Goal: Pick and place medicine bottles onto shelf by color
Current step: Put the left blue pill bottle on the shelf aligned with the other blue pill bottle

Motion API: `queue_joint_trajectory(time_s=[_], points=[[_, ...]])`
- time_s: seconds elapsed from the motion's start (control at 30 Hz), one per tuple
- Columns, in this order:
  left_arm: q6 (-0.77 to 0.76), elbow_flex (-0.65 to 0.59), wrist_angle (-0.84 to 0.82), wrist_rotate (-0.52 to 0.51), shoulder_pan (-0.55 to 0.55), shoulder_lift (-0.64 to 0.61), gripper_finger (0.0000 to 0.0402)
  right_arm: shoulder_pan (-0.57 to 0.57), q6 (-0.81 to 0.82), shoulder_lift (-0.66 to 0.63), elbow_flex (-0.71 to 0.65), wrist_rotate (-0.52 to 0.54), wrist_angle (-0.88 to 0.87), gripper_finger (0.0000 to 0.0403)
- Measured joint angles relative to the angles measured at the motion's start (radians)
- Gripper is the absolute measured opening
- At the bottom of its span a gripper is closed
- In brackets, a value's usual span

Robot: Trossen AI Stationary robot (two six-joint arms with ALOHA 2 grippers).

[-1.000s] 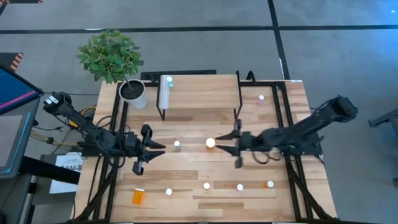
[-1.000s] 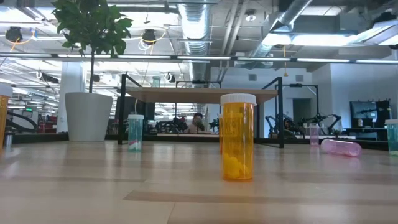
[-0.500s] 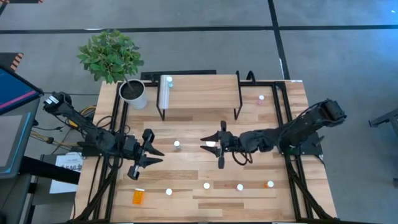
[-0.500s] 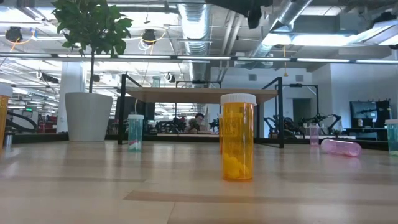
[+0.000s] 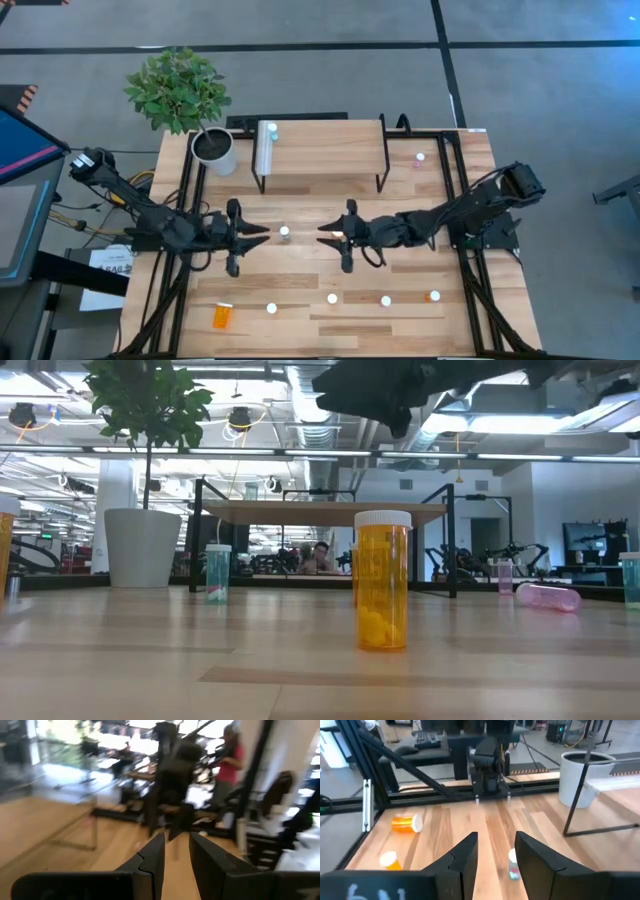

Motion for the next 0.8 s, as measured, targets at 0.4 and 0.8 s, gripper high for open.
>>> queue_joint_trajectory(time_s=[0.4, 0.8], points=[[-0.178, 0.000, -0.192, 0.022, 0.075, 0.000, 0.0077, -0.016, 0.028, -0.031, -0.001, 0.000, -0.007, 0.0155], [-0.355, 0.001, -0.448, 0.160, 0.223, 0.057, 0.0104, -0.017, -0.004, -0.031, -0.001, 0.001, -0.018, 0.0155]])
